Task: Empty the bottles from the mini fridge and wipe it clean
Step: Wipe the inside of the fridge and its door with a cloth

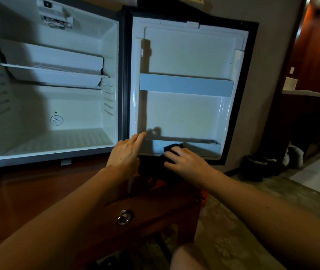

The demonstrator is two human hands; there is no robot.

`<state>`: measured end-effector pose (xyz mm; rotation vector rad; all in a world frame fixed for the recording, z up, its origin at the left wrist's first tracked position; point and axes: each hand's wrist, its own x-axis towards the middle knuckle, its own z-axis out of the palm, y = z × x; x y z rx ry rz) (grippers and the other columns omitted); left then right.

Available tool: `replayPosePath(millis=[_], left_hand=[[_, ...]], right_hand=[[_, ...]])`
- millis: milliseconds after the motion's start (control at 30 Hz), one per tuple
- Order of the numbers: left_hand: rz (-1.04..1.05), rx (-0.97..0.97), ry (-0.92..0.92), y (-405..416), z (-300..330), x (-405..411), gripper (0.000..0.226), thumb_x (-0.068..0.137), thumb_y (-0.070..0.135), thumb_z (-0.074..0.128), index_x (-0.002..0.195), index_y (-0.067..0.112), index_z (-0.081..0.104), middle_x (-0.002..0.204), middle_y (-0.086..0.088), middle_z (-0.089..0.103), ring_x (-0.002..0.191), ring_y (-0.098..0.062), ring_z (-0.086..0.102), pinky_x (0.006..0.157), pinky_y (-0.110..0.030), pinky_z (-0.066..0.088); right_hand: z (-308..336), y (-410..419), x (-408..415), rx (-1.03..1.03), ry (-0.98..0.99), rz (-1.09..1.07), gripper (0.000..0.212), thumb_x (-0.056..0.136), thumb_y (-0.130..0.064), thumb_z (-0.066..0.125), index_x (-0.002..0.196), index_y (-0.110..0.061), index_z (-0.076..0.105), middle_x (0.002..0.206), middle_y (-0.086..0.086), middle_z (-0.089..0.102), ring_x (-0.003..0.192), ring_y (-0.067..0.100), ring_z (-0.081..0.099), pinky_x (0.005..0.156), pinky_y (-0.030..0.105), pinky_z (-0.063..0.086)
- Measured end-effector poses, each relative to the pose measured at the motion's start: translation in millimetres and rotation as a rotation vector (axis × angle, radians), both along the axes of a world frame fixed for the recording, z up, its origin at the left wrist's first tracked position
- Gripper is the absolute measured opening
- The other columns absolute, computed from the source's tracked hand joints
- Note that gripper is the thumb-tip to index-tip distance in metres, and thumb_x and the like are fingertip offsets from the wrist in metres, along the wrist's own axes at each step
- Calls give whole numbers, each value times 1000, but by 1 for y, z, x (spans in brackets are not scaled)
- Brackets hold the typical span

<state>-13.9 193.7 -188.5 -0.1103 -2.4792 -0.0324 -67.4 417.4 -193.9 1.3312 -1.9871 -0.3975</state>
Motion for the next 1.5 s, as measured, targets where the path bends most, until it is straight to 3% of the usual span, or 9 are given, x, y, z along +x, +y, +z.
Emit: replayPosePath(millis=[167, 367, 500, 767, 967, 1133, 1233, 1367, 1500], left_hand=[[-35, 102, -21, -3, 2, -1, 72, 81, 6, 65, 138, 23, 24, 132, -5, 53, 90, -26, 60, 76, -38, 53], [-35, 103, -47, -6, 7, 1, 65, 79, 5, 63, 130, 24, 27, 129, -3, 55, 77, -24, 58, 56, -35, 45], [-53, 88, -60, -8, 14, 0, 55, 80, 9, 61, 122, 24, 28, 123, -2, 59, 68, -24, 51, 52, -32, 36], [-88, -16, -157, -18, 35, 3, 65, 75, 2, 62, 128, 19, 30, 138, 3, 54, 100, -29, 61, 66, -35, 45], [-103, -45, -256, -21, 49, 5, 73, 72, -2, 63, 134, 20, 29, 141, 6, 50, 111, -26, 58, 69, -31, 42], [-121, -59, -248, -23, 47, 4, 72, 73, 3, 66, 132, 20, 30, 133, -1, 56, 102, -28, 60, 66, -33, 45], [-117, -118, -217, -27, 41, 1, 72, 73, 24, 77, 125, 21, 28, 112, -5, 61, 83, -24, 61, 63, -34, 49], [-74, -213, -180, -24, 33, 1, 92, 75, 27, 77, 146, 20, 18, 133, -6, 44, 92, -28, 61, 67, -34, 49], [-70, -285, -148, -16, 28, 2, 88, 76, 35, 76, 147, 25, 25, 125, -8, 37, 84, -28, 60, 67, -37, 53]], right_hand=[[23, -8, 3, -268, -5, -101, 38, 75, -5, 66, 113, -11, 60, 131, 18, 52, 116, 39, 49, 88, 49, 50], [10, -4, 4, -41, 44, 51, 35, 73, -3, 70, 107, -11, 64, 124, 16, 58, 114, 40, 54, 88, 47, 52], [24, -16, 3, -170, 24, -47, 38, 78, -6, 67, 115, -12, 58, 132, 16, 50, 118, 36, 47, 92, 45, 48], [4, -24, -7, 38, 78, 113, 37, 60, -9, 83, 94, -13, 69, 112, 16, 66, 100, 38, 64, 73, 42, 56], [12, -40, 1, -253, 32, -13, 39, 67, -2, 72, 105, -5, 63, 122, 25, 57, 108, 44, 56, 77, 49, 55], [15, -64, 5, -125, -28, 24, 44, 66, -4, 80, 107, -5, 64, 124, 24, 57, 111, 43, 55, 82, 51, 55], [12, -80, 4, -49, 9, 112, 36, 84, -15, 54, 118, -10, 64, 135, 21, 53, 125, 44, 48, 95, 52, 49], [7, -81, 1, 107, 122, 144, 41, 88, -20, 48, 125, -19, 64, 137, 16, 55, 130, 43, 45, 101, 55, 45], [17, -70, 3, 206, 166, 90, 39, 86, -21, 47, 120, -22, 68, 129, 12, 61, 121, 37, 54, 97, 48, 48]])
